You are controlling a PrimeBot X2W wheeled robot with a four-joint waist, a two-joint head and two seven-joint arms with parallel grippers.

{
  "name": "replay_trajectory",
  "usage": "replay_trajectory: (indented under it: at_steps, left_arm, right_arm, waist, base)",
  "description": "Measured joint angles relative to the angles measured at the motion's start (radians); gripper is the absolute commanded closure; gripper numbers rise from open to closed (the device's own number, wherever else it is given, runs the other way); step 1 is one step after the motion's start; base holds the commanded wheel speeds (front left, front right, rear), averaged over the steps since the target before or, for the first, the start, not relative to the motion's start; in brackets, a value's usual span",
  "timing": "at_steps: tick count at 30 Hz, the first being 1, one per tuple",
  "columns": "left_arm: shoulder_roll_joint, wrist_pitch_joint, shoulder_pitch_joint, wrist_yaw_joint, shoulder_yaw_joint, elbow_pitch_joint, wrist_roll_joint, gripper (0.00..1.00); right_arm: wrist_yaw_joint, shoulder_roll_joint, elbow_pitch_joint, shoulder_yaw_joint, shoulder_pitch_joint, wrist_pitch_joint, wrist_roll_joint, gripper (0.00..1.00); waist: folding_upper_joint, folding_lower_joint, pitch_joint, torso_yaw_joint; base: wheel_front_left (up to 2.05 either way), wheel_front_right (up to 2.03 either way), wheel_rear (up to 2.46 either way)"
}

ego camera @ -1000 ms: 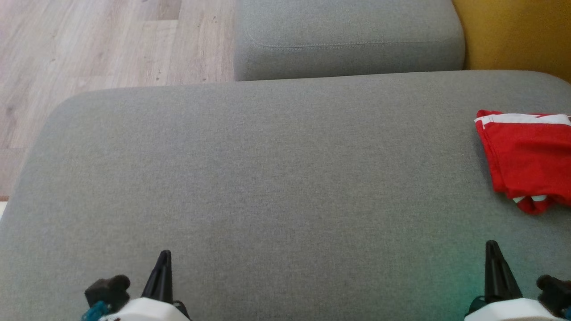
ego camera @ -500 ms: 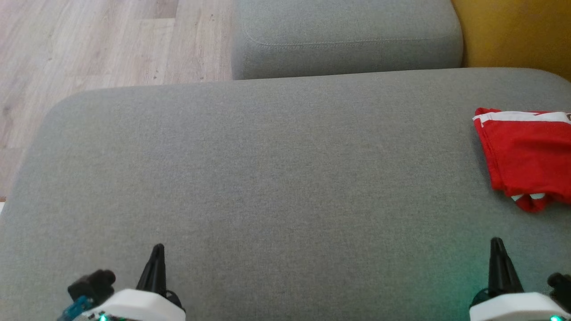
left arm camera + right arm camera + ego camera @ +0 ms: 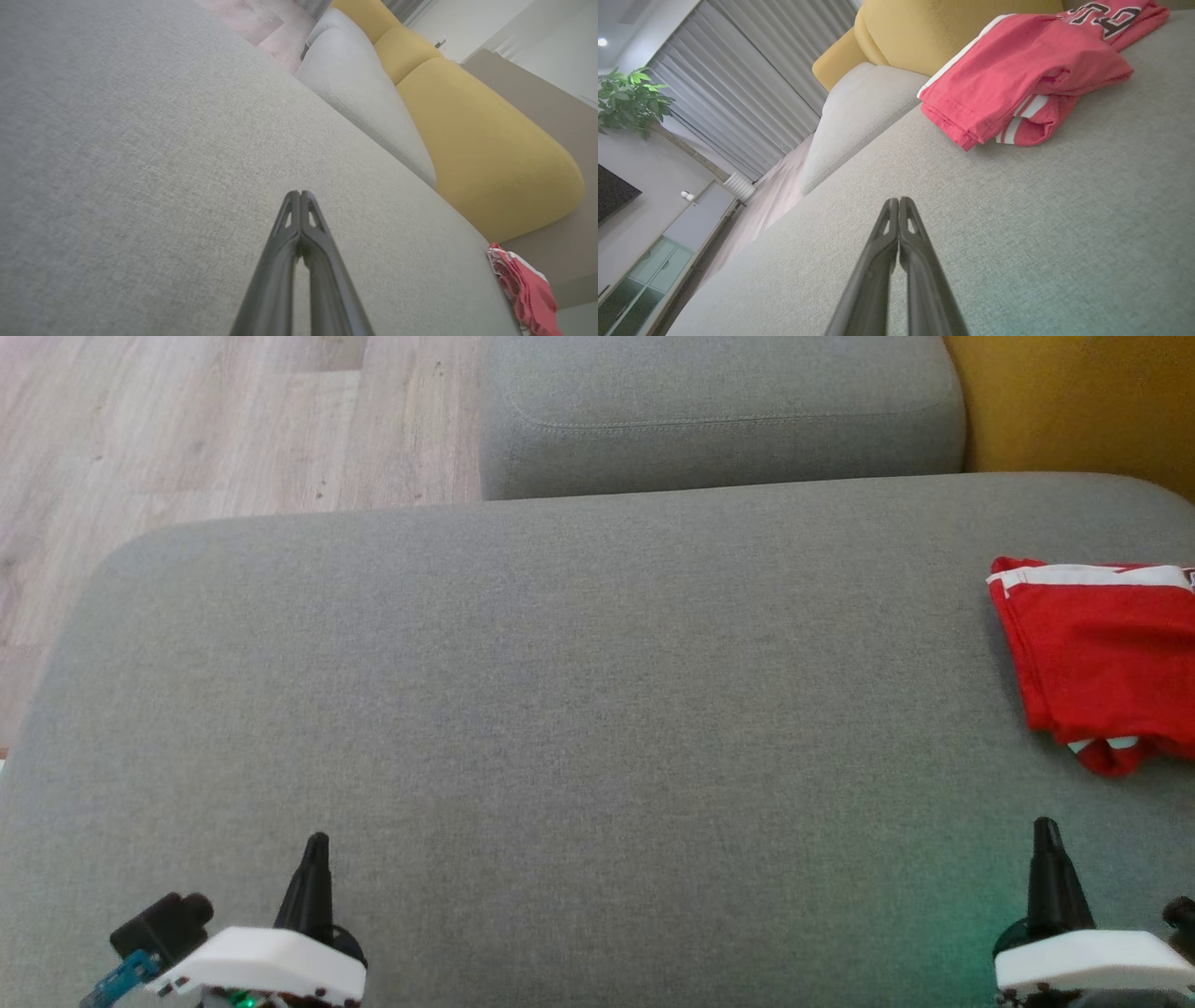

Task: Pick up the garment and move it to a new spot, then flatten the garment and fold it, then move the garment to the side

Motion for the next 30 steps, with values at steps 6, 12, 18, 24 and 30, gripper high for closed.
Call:
replay_trajectory:
  at_steps: [6, 12, 18, 24, 30]
  left_arm:
    - [0.0, 0.021, -0.004, -0.008, 0.012, -0.003, -0.066, 1.0]
    - [0.0, 0.035, -0.011, -0.015, 0.028, -0.003, -0.135, 1.0]
    - [0.0, 0.053, -0.026, -0.016, 0.034, -0.005, -0.201, 1.0]
    - [0.0, 0.07, -0.029, -0.024, 0.052, -0.005, -0.269, 1.0]
    - [0.0, 0.088, -0.048, -0.027, 0.062, -0.007, -0.349, 1.0]
  right_arm:
    - [0.0, 0.0, 0.0, -0.002, -0.005, 0.02, 0.072, 1.0]
    - [0.0, 0.0, 0.0, -0.004, -0.025, 0.034, 0.143, 1.0]
    - [0.0, 0.0, 0.0, -0.006, -0.036, 0.05, 0.215, 1.0]
    - [0.0, 0.0, 0.0, -0.008, -0.037, 0.069, 0.288, 1.0]
    - [0.0, 0.0, 0.0, -0.012, -0.065, 0.09, 0.372, 1.0]
  waist:
    - [0.0, 0.0, 0.002, -0.002]
    - [0.0, 0.0, 0.004, -0.005]
    - [0.0, 0.0, 0.007, -0.007]
    - [0.0, 0.0, 0.009, -0.01]
    - [0.0, 0.0, 0.011, -0.013]
  base:
    - [0.0, 0.0, 0.0]
    - [0.0, 0.0, 0.0]
    - [0.0, 0.0, 0.0]
    - [0.0, 0.0, 0.0]
    - [0.0, 0.0, 0.0]
